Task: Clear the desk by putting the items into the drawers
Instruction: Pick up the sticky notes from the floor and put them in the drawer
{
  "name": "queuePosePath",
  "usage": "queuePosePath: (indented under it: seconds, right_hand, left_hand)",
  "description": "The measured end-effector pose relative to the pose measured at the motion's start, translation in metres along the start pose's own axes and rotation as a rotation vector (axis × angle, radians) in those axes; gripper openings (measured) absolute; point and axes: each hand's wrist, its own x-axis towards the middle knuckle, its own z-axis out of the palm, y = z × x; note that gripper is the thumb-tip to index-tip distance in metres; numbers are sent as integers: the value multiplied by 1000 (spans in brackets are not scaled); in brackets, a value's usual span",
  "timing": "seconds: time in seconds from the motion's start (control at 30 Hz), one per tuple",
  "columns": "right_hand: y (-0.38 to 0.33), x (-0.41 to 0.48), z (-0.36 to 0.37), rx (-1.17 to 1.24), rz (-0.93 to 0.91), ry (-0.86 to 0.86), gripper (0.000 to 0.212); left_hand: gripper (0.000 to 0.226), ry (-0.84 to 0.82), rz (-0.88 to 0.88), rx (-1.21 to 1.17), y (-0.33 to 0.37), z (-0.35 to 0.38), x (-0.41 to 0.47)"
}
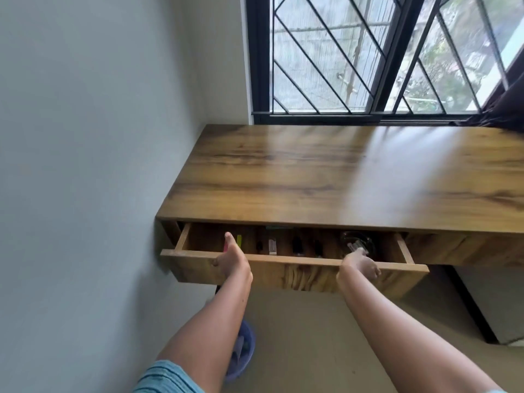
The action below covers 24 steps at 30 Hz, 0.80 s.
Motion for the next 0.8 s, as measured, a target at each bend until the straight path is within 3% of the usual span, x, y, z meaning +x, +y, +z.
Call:
queuePosePath:
  seconds: [0.17, 0.37, 0.53, 0.7, 0.8]
  right_hand:
    - [-24, 18, 22, 80, 17, -90, 75]
    - [-42, 24, 45, 6, 13, -139, 87]
    - [-54, 33, 60, 7, 69, -153, 82]
    - [-60, 31, 67, 23, 115, -164, 83]
    - [-63, 31, 65, 9, 108, -186, 72]
  left_hand:
    - [90, 8, 3, 24, 14, 23, 11]
    - [80, -47, 52, 51, 30, 43, 20]
    - [71, -78, 102, 120, 34, 58, 34]
    - [62, -9, 93, 116, 34, 64, 29]
    - [58, -22, 52, 61, 40, 64, 21]
